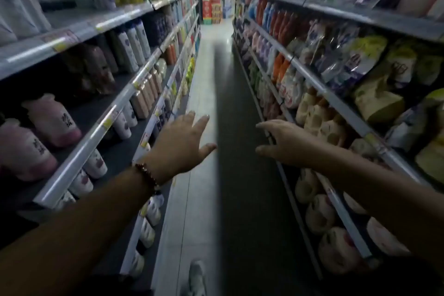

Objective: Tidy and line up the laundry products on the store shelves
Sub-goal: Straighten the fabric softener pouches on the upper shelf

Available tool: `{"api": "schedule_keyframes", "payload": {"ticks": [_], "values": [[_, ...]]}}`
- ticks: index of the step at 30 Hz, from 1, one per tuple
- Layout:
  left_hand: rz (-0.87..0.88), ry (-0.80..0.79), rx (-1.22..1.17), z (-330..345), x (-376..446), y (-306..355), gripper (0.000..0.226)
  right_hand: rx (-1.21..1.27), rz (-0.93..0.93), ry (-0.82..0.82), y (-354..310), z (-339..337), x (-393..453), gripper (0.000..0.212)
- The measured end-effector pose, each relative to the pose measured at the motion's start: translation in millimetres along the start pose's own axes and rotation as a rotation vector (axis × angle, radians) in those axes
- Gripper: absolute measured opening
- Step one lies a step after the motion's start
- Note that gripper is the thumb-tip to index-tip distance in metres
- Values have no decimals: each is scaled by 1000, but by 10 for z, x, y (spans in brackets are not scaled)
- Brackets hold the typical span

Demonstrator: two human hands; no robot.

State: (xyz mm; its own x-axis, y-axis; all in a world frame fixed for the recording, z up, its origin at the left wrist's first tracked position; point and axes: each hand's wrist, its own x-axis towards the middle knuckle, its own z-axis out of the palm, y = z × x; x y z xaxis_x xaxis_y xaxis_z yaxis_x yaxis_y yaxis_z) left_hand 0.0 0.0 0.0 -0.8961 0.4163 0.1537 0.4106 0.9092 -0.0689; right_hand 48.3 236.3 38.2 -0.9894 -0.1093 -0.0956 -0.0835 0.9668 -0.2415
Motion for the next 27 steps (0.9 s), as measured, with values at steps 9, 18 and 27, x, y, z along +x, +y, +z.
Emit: {"api": "schedule_keyframes", "payload": {"ticks": [9, 18, 27], "values": [[-99, -307, -61, 918, 1539, -1136, 75, 64, 28, -164, -1, 526, 2133, 66], [-100, -336, -174, 1184, 3121, -1525, 69, 155, 92, -69, 347, 425, 3629, 62], [-40, -340, -205, 1664, 4903, -1632, 68, 326, 84, -104, 1136, 392, 5296, 62]]}}
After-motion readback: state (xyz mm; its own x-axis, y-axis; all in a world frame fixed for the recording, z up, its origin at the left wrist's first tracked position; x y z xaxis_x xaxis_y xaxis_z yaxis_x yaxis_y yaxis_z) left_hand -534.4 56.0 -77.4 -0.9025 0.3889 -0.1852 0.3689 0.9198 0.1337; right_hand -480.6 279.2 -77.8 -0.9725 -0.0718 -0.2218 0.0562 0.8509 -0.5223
